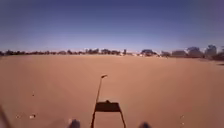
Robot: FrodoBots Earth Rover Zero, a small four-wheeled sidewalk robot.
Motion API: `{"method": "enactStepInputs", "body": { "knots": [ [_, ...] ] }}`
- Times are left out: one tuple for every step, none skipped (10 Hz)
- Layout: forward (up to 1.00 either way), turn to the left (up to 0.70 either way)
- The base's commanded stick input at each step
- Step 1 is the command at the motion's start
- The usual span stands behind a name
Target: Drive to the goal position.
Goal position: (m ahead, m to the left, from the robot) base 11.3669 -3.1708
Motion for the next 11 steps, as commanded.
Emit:
{"method": "enactStepInputs", "body": {
  "knots": [
    [0.70,0.00],
    [0.70,0.00],
    [0.70,0.00],
    [0.70,0.00],
    [0.70,0.00],
    [0.70,0.00],
    [0.70,0.00],
    [0.70,0.00],
    [0.70,0.00],
    [0.70,0.00],
    [0.70,0.00]
  ]
}}
